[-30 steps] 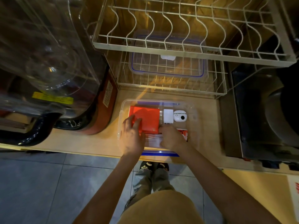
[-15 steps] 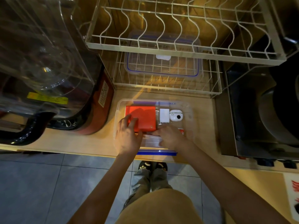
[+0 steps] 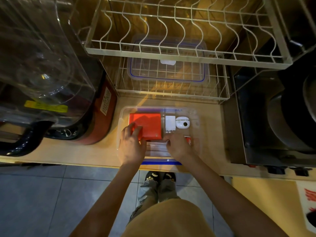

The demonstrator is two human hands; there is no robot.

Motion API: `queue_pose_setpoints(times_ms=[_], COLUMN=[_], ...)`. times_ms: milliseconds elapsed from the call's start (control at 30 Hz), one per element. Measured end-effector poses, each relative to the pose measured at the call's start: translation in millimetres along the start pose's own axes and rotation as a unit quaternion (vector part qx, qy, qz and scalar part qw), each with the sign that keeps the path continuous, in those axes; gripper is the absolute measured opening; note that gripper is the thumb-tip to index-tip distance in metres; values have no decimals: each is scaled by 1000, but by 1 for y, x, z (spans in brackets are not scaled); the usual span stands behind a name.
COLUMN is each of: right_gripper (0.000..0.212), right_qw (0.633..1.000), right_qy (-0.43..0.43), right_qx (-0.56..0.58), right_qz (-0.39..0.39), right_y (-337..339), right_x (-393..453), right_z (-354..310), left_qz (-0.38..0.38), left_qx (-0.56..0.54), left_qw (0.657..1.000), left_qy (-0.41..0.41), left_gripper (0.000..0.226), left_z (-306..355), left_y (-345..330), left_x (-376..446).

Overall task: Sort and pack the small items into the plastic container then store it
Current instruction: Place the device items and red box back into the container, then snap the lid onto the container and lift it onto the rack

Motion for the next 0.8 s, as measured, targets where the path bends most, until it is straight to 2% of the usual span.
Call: queue_pose_setpoints(times_ms=[100, 200, 267, 400, 600, 800], right_gripper=[31, 33, 31, 33, 17, 20], right_qw=[998, 996, 995, 994, 993, 996], right_qy=[-58, -49, -43, -67, -66, -51], right_qx=[8, 4, 19, 34, 33, 62], right_qz=[-7, -74, -93, -82, -96, -42], right_y=[6, 5, 4, 1, -3, 27], right_x=[-5, -11, -13, -11, -9, -12], right_z=[3, -6, -10, -5, 4, 10], left_qz=[2, -2, -3, -9, -19, -77], left_qx=[-1, 1, 3, 6, 11, 56], left_qw=[1000, 1000, 1000, 1000, 1000, 995], left_qy=[-2, -1, -1, 1, -4, 5], left_gripper=[43, 43, 43, 43, 44, 44], left_z=[0, 0, 0, -1, 0, 8], left_y=[0, 0, 0, -1, 0, 7], left_x=[0, 0, 0, 1, 4, 10])
Point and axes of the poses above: each hand's wrist, its own x-axis towards the middle knuckle, its own y-axis out of the back of the hand, z = x × y, the point moved 5 cm from there along x, towards the middle knuckle, and after that the axes turned 10 degrees about -x, right-handed, at the moved point
